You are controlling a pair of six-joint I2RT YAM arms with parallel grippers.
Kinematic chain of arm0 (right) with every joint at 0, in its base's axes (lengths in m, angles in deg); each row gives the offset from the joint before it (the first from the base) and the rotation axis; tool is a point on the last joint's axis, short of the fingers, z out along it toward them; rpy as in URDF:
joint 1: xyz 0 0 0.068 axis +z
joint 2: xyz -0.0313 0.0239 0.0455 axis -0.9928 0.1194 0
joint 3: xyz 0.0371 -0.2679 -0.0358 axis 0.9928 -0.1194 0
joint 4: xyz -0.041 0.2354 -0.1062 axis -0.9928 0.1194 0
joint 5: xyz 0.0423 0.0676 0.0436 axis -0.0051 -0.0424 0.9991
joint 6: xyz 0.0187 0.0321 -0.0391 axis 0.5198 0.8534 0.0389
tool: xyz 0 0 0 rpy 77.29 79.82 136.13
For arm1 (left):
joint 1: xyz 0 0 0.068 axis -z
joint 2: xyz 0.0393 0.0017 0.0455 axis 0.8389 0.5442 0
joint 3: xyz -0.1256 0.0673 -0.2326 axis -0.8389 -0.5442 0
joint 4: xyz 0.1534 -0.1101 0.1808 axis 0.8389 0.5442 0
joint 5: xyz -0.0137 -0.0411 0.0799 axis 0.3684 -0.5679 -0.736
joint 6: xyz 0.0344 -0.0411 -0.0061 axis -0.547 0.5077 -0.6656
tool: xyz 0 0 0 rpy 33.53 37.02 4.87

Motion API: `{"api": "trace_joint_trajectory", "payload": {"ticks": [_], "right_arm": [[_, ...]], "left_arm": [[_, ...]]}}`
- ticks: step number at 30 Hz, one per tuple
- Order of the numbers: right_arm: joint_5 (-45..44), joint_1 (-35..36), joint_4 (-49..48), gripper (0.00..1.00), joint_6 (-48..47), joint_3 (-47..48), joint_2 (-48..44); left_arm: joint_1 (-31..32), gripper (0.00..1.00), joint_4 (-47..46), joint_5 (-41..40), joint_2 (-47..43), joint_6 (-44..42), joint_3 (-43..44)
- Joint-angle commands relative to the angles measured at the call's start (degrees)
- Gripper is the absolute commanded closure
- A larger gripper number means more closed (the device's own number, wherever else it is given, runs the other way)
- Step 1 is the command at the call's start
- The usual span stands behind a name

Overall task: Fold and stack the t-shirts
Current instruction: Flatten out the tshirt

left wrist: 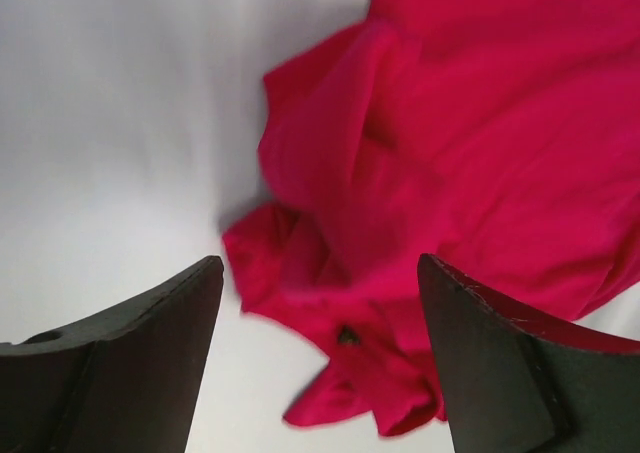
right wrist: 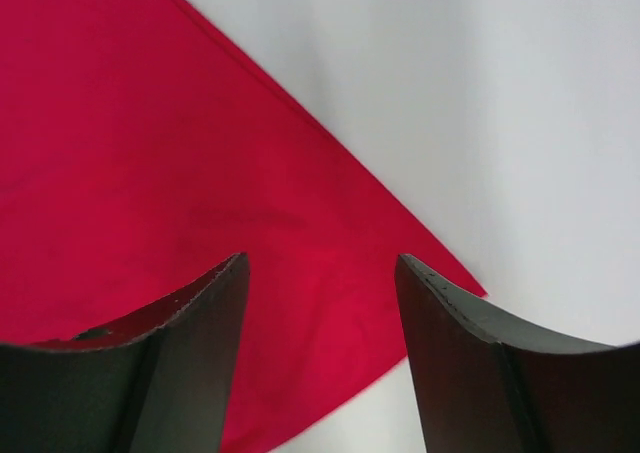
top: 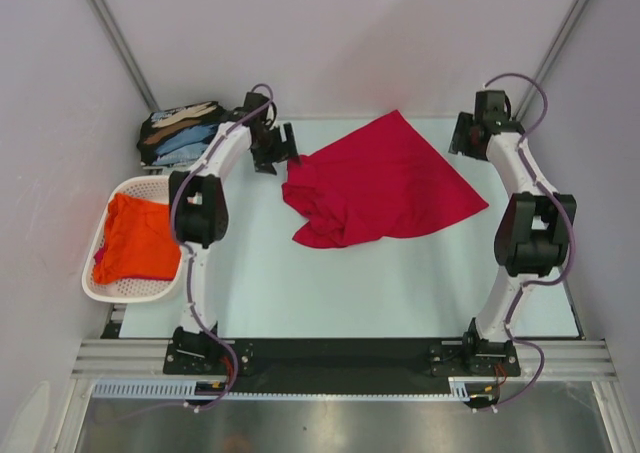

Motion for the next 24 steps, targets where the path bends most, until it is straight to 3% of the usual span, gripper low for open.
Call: {"api": "trace_joint_trajectory", "payload": {"ticks": [1, 3, 5, 6, 9, 12, 14, 15, 19, 21, 24], "right_arm": [[1.8, 2.1, 3.5, 0.34, -0.3, 9.7, 3.4], [1.9, 2.2, 4.4, 0.35, -0.1, 11.7, 5.2], [2.3, 2.2, 5.0, 0.35, -0.2, 14.3, 6.4], [2.1, 2.2, 5.8, 0.34, -0.3, 15.1, 7.4], [2.3, 3.7, 6.9, 0.35, -0.8, 17.8, 9.1], [1.3, 4.8, 6.9, 0.35, -1.1, 18.0, 9.8], [0.5, 5.2, 6.6, 0.35, -1.0, 17.7, 10.1], [0.1, 5.7, 6.4, 0.35, -1.0, 17.6, 10.3], [-0.6, 6.6, 6.7, 0.35, -0.2, 18.7, 12.3], [-0.9, 6.8, 6.4, 0.35, 0.8, 19.4, 12.9], [-0.3, 7.5, 5.8, 0.34, 2.0, 20.8, 14.4]], "left_arm": [[0.5, 0.17, 0.6, 7.1, 8.3, 1.9, 11.8], [0.5, 0.27, 0.5, 9.0, 12.7, 3.1, 15.7], [0.4, 0.85, 0.6, 10.6, 14.6, 3.6, 18.5], [0.3, 1.00, 1.4, 9.2, 14.5, 4.1, 18.8], [0.1, 1.00, 0.9, -2.5, 7.7, 3.8, 15.7], [-0.5, 1.00, -1.5, -8.2, 1.8, 0.7, 15.4], [-0.8, 1.00, -4.2, -0.8, 0.2, 0.6, 15.7], [-0.7, 1.00, -8.6, 9.3, -0.1, 3.1, 14.9], [4.9, 1.00, -16.3, 24.5, 0.3, 6.7, 10.0], [7.7, 1.00, -18.3, 30.4, -0.2, 7.2, 4.2], [7.4, 1.00, -19.4, 31.8, -3.7, 6.1, -5.9]]}}
